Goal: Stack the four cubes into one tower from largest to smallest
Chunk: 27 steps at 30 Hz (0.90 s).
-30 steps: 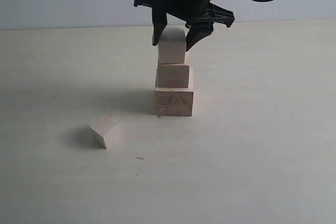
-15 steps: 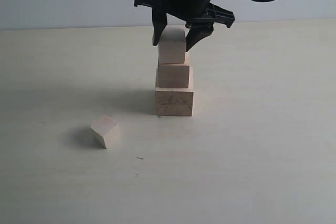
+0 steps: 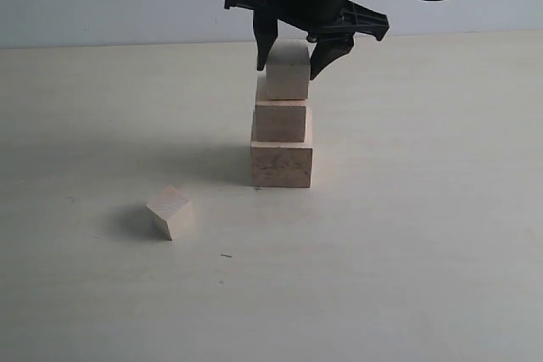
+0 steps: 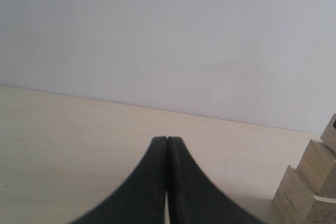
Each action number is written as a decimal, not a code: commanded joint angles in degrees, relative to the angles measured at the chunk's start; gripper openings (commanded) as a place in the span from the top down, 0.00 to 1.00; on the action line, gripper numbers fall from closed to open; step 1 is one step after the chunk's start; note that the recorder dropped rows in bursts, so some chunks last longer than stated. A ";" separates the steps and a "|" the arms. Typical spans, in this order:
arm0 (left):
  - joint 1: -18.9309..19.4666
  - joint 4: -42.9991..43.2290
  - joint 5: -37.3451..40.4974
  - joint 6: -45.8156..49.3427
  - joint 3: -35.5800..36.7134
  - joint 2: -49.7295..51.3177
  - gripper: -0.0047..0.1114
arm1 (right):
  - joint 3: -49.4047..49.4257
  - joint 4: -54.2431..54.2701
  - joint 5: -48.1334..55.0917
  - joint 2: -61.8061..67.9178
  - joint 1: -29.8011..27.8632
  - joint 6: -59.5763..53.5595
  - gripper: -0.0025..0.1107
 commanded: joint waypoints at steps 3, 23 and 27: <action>-0.38 0.15 -0.02 -0.03 0.01 -0.24 0.96 | -0.37 1.10 -0.10 -0.48 -0.19 0.19 0.77; -0.38 0.15 -0.02 -0.22 0.01 -0.24 0.96 | -0.37 1.70 -0.10 -0.48 -0.19 0.42 0.59; -0.38 0.15 -0.02 -0.22 0.01 -0.24 0.96 | -0.37 1.82 -0.10 -0.48 -0.19 0.42 0.59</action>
